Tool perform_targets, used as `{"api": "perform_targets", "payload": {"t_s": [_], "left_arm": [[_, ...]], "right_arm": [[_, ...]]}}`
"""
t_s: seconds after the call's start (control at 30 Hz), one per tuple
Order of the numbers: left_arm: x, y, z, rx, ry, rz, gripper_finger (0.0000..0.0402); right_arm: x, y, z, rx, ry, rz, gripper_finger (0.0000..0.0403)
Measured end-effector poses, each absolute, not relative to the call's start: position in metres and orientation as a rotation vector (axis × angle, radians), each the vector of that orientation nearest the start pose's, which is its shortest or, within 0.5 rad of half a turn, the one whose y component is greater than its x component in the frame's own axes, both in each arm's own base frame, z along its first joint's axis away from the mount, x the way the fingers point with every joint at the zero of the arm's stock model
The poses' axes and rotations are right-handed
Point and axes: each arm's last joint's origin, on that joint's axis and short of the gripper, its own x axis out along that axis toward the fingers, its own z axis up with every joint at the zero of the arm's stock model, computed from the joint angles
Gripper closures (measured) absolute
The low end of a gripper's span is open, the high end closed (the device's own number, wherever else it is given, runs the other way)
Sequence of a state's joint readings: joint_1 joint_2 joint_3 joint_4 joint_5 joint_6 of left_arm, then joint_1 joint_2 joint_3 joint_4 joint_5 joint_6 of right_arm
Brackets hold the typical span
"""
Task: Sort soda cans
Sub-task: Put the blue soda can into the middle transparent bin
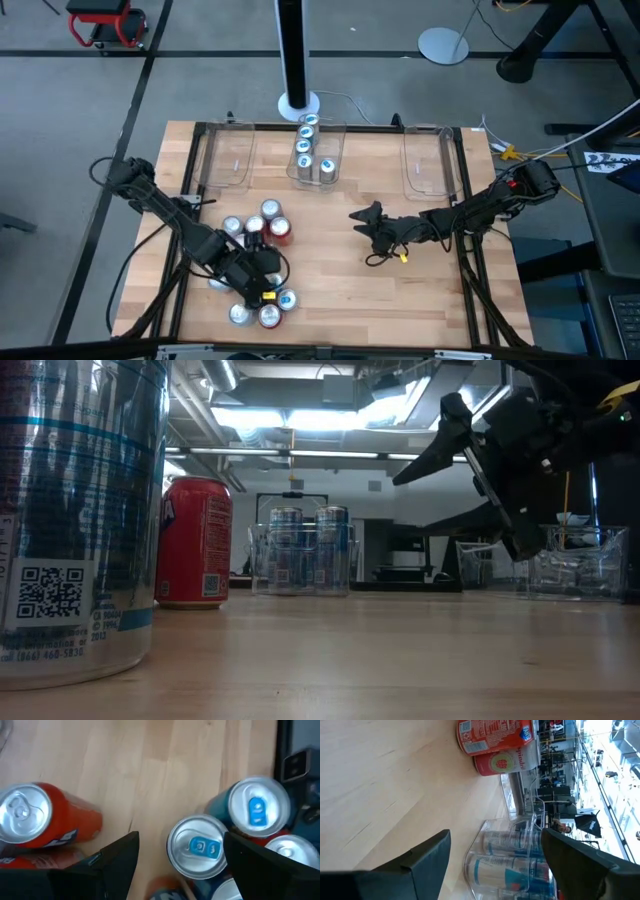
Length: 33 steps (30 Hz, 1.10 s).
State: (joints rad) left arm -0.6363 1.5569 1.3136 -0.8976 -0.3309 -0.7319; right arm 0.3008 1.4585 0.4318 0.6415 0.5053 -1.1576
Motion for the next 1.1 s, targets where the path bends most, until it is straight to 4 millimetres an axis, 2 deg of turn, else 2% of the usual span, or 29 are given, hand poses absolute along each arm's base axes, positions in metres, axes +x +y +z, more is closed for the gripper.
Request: {"api": "perform_targets", "payload": {"t_s": [0.23,1.1], "left_arm": [[0.258,-0.184,0.265,-0.045,1.078,0.080,0.0125],[0.255,-0.185,0.273,-0.093,1.062,0.046,0.0125]], "right_arm": [[0.247,0.062,0.152,-1.293,0.439,0.026,0.0093],[0.248,0.062,0.152,-1.291,0.437,0.023,0.0093]]}}
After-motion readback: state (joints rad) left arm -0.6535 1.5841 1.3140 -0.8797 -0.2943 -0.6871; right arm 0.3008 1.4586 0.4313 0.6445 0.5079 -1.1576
